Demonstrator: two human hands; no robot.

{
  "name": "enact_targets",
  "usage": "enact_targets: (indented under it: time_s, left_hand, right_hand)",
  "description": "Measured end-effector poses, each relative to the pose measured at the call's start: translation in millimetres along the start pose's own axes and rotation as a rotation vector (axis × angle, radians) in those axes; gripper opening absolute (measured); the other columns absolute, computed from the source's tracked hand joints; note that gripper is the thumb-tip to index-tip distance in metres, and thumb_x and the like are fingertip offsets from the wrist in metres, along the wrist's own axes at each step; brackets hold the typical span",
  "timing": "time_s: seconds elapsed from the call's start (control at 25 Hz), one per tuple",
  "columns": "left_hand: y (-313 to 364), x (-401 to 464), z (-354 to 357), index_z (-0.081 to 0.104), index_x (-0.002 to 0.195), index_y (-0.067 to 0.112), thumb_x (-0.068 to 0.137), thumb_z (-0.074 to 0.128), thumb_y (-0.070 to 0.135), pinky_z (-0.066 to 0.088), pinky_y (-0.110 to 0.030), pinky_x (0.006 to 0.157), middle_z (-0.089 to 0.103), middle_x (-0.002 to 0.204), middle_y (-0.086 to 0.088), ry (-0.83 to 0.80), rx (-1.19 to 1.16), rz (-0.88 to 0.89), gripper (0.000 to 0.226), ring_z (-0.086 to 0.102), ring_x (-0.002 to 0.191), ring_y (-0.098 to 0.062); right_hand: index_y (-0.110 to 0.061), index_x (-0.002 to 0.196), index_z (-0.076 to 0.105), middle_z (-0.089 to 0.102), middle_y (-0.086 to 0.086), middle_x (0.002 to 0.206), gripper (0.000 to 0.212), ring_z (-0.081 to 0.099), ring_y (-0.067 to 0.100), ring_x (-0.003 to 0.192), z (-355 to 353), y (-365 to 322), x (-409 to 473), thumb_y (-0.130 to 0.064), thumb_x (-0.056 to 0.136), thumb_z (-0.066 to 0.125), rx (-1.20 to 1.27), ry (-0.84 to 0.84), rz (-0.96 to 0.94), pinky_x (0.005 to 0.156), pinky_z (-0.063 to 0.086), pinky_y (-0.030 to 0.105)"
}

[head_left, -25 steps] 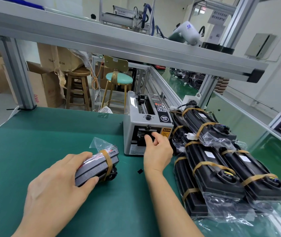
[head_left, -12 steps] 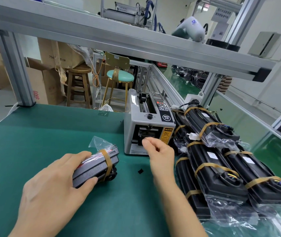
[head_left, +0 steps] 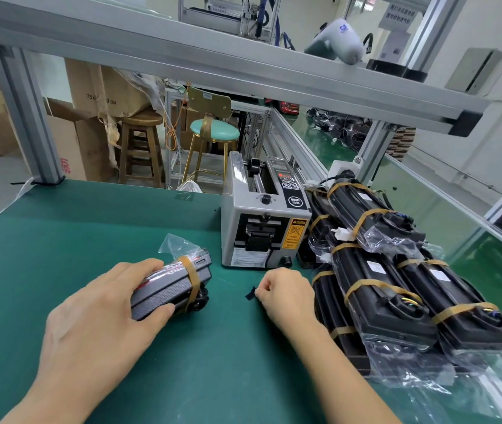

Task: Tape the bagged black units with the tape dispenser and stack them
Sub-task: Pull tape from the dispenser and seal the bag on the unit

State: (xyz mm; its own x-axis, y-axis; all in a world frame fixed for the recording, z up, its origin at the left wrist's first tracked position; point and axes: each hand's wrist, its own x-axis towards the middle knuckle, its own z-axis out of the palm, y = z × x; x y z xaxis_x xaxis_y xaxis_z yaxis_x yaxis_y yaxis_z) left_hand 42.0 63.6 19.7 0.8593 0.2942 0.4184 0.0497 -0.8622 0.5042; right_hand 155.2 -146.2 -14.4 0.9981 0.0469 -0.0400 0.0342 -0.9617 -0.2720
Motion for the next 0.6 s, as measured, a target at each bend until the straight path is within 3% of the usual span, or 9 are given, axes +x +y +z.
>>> enact_targets:
  time_s: [0.08, 0.2, 0.32, 0.44, 0.56, 0.6]
  left_hand:
    - [0.0, -0.4, 0.1, 0.059, 0.098, 0.045, 0.060, 0.084, 0.030, 0.028, -0.017, 0.055, 0.052, 0.077, 0.033, -0.002, -0.003, 0.000, 0.048, 0.050, 0.065, -0.014]
    - [1.8, 0.4, 0.1, 0.056, 0.098, 0.046, 0.061, 0.084, 0.030, 0.030, -0.021, 0.055, 0.050, 0.078, 0.035, 0.000, -0.024, 0.004, 0.049, 0.051, 0.066, -0.015]
    - [4.0, 0.8, -2.1, 0.052, 0.101, 0.048, 0.063, 0.082, 0.030, 0.033, -0.026, 0.057, 0.050, 0.079, 0.037, -0.004, -0.041, 0.003, 0.052, 0.053, 0.068, -0.017]
    - [4.5, -1.1, -2.7, 0.059, 0.097, 0.046, 0.062, 0.083, 0.028, 0.032, -0.025, 0.056, 0.053, 0.079, 0.032, 0.003, -0.038, 0.001, 0.046, 0.052, 0.067, -0.017]
    - [6.4, -0.3, -2.7, 0.061, 0.098, 0.045, 0.064, 0.082, 0.030, 0.029, -0.023, 0.055, 0.050, 0.077, 0.035, -0.003, -0.025, -0.006, 0.043, 0.049, 0.068, -0.015]
    - [6.6, 0.1, -2.9, 0.061, 0.099, 0.045, 0.064, 0.081, 0.031, 0.029, -0.023, 0.055, 0.049, 0.077, 0.035, -0.004, -0.021, -0.009, 0.043, 0.049, 0.068, -0.015]
  right_hand:
    - [-0.010, 0.097, 0.066, 0.062, 0.008, 0.103, 0.016, 0.061, 0.031, 0.096, 4.2, -4.5, -1.1, -0.013, 0.092, 0.051, -0.262, 0.036, -0.230, 0.057, 0.034, 0.029]
    - [-0.005, 0.103, 0.061, 0.052, 0.012, 0.093, 0.020, 0.059, 0.033, 0.096, 6.9, -9.3, -17.0, -0.002, 0.089, 0.046, -0.466, -0.072, -0.443, 0.049, 0.015, 0.029]
    - [-0.007, 0.110, 0.057, 0.053, 0.013, 0.110, 0.021, 0.058, 0.032, 0.098, 6.5, -3.7, -39.4, -0.011, 0.095, 0.044, -0.507, -0.058, -0.483, 0.060, 0.025, 0.033]
    - [-0.018, 0.094, 0.065, 0.063, 0.001, 0.097, 0.020, 0.061, 0.025, 0.088, -9.9, -0.2, -39.8, -0.031, 0.095, 0.050, -0.164, 0.162, -0.333, 0.068, 0.038, 0.031]
    - [-0.021, 0.063, 0.069, 0.059, -0.008, 0.058, 0.017, 0.051, 0.010, 0.058, -28.8, 7.6, -18.0, -0.022, 0.080, 0.072, 0.625, 0.181, -0.064, 0.062, 0.044, 0.025]
    - [-0.022, 0.062, 0.068, 0.057, -0.009, 0.057, 0.019, 0.049, 0.009, 0.057, -28.5, 9.3, -13.7, -0.019, 0.080, 0.072, 0.673, 0.164, -0.047, 0.061, 0.042, 0.024]
